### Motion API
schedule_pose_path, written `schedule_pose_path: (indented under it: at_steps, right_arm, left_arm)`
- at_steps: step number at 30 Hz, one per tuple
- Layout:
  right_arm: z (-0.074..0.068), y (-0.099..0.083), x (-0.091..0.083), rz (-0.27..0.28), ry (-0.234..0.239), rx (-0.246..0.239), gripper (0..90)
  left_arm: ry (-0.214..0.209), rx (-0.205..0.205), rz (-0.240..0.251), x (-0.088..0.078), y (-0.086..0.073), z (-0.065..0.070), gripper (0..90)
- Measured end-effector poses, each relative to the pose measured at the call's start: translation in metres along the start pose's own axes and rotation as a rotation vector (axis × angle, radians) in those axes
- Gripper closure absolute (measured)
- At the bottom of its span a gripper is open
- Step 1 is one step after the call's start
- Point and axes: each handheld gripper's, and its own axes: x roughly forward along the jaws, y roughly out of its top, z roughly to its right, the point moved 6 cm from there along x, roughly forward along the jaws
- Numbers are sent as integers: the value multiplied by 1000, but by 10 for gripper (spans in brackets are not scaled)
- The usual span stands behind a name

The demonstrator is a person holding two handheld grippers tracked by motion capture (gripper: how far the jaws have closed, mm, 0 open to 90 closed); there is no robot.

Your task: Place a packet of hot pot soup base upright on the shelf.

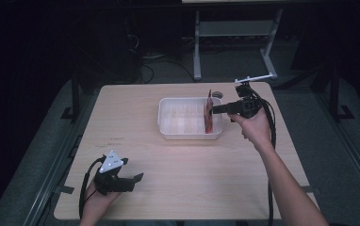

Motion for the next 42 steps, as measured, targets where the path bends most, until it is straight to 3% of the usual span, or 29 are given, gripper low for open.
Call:
schedule_pose_path:
  at_steps: [14,33,42]
  right_arm:
    - [-10,-22,-3,-19,59,-45,468]
    - [-8,-61,-4,-50,60,-78,448]
    - [-5,-79,-1,-58,64,-71,446]
  left_arm:
    - [1,0,-1,0,0,0,188]
    - [3,6,-4,1,0,0,188]
    - [5,10,-1,1,0,0,188]
